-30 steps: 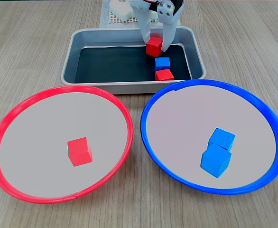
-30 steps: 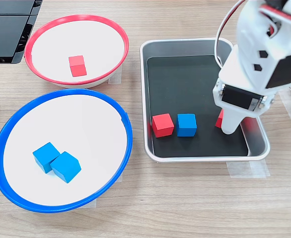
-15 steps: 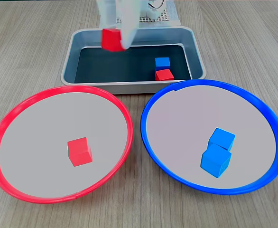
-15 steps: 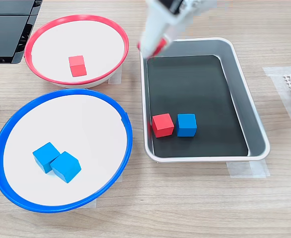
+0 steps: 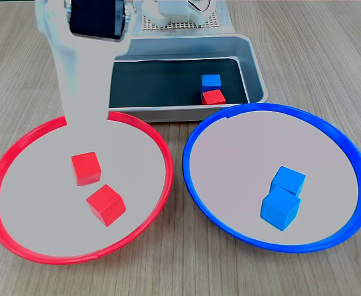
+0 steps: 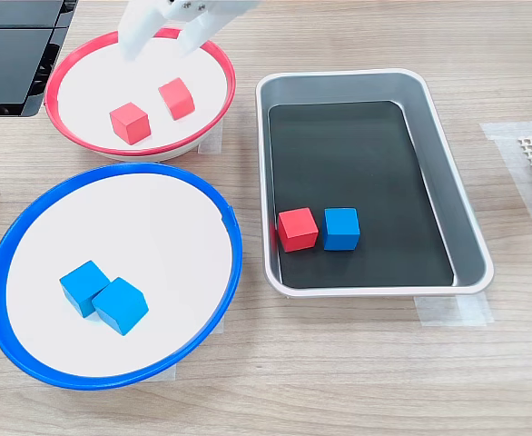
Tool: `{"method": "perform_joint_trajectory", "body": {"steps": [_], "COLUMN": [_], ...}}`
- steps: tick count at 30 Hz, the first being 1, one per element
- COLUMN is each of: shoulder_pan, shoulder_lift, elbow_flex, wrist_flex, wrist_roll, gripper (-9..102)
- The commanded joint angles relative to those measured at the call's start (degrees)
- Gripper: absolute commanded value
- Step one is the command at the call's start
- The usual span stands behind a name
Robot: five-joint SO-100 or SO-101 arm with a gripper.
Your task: Move six blocks tray to matching dishes
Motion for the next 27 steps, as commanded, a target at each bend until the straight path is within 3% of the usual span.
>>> {"method": "perform_joint_trajectory", "body": {"steps": [1, 6, 9, 15, 21, 27], "shoulder_pan": [-0.3, -2.3, -5.1, -11.9, -18.9, -22.9], "shoulder_lift": [2.4, 12.5, 23.0, 34.4, 33.1, 27.4], "elbow_flex": [-1.8, 6.9, 19.5, 34.8, 37.7, 36.8], "wrist_flex": [4.5, 18.2, 22.1, 22.4, 22.6, 17.0], "wrist_roll": [-6.2, -18.2, -25.0, -26.2, -27.0, -29.4], "gripper": [3, 0, 3, 21, 27, 24]}}
